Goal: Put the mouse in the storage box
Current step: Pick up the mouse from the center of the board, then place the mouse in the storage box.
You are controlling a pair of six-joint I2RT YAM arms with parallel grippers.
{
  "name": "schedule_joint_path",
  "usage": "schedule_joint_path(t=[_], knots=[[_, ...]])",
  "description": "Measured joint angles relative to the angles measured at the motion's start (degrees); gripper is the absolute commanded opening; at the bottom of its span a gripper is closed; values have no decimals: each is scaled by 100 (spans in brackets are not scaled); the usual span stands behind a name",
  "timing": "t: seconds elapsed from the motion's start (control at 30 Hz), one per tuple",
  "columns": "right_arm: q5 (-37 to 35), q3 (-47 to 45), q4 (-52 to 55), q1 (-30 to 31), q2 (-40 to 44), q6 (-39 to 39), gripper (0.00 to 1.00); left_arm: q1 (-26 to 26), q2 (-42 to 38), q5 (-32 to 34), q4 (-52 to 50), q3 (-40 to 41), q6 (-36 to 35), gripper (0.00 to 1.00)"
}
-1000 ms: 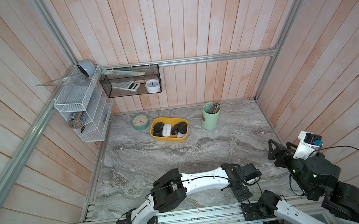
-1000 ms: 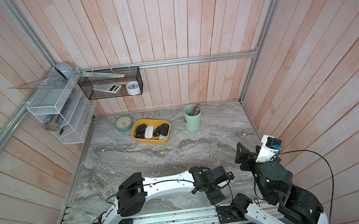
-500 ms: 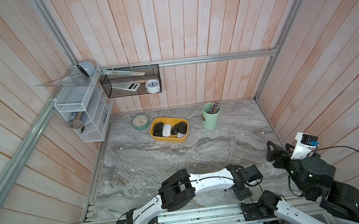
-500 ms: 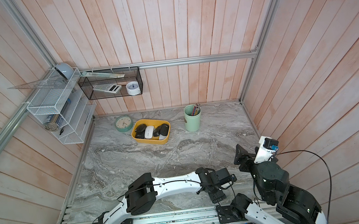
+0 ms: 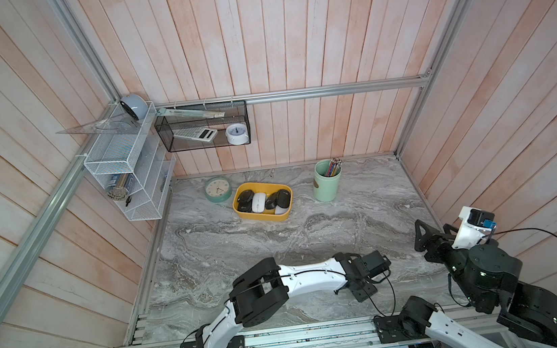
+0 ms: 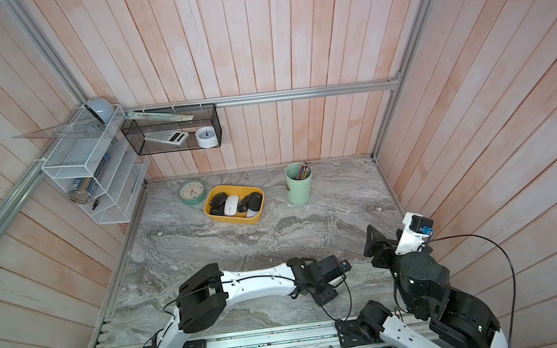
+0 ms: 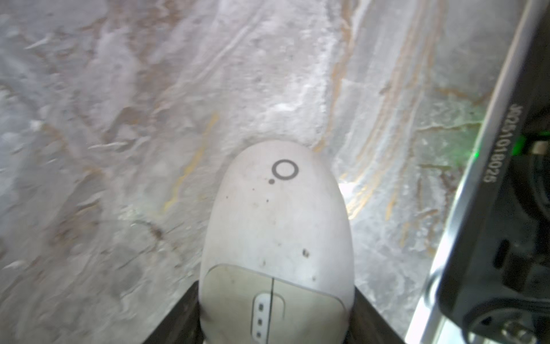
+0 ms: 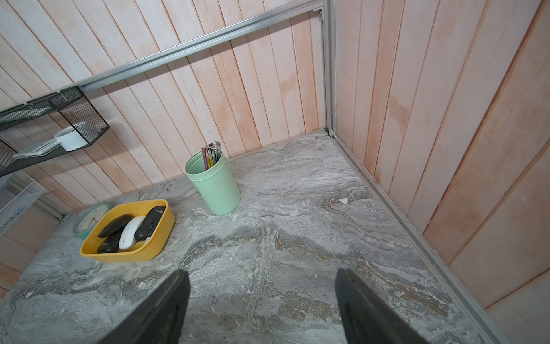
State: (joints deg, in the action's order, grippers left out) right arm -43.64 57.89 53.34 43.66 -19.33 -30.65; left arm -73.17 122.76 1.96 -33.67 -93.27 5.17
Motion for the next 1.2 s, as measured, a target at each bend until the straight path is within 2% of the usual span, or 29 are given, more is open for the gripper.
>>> schedule_joint_path(t=[0.17, 0.37, 0.6, 0.73, 0.87, 1.2], knots=[[0, 0, 33, 0, -22, -63, 83, 872, -1095, -76, 444, 994, 470, 44], [11, 0, 28, 0, -186, -96, 83, 2173, -2107, -107, 647, 1567, 903, 44], [92, -85, -37, 0, -363, -210, 83, 3849, -2223, -22, 623, 1585, 1399, 44], [186, -181, -96, 0, -468, -273, 83, 4664, -1880, -7, 601, 1397, 1735, 43], [284, -308, -125, 0, -599, -350, 83, 5003, -1246, 2, 579, 949, 1947, 43], [487, -649, -302, 0, -804, -540, 83, 5001, -273, 229, 295, -219, 2015, 43]])
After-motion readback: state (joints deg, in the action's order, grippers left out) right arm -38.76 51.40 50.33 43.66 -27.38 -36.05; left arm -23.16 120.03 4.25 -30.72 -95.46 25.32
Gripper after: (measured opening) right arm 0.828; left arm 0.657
